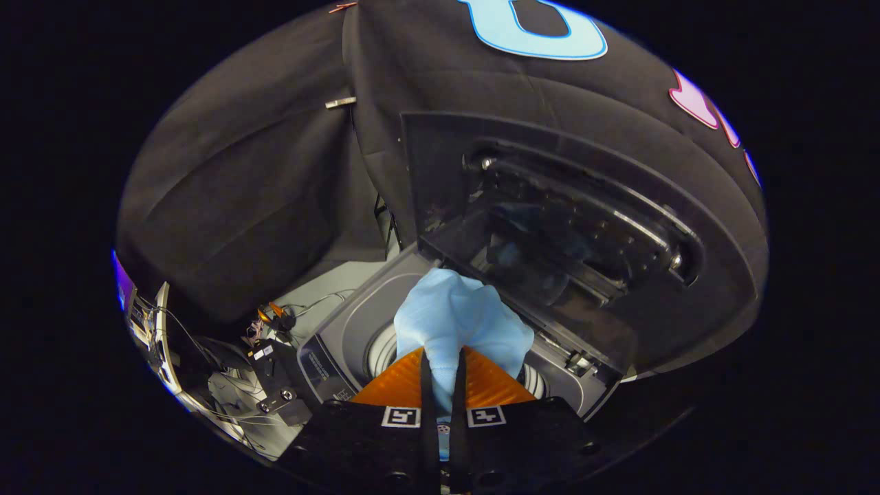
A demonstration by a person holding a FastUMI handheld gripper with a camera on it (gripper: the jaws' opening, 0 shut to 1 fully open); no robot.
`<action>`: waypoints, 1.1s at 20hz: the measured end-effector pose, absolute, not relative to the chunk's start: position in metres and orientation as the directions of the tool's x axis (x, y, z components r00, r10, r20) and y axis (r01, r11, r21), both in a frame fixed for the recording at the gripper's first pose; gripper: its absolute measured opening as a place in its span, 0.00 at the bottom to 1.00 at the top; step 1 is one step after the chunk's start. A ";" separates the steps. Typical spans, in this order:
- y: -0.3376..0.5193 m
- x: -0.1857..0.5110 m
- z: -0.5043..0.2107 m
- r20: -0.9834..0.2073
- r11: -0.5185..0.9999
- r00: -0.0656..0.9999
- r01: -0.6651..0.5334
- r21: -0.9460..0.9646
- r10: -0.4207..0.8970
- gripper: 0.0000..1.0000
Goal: Put the clothes into the washing machine and then close the washing machine lid.
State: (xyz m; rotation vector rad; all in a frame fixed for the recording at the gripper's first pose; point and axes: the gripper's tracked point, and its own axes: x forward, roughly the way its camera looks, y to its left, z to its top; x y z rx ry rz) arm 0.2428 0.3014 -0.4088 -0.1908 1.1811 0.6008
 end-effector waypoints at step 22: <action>0.310 0.315 -0.333 -0.721 0.860 0.542 -0.487 0.150 0.432 1.00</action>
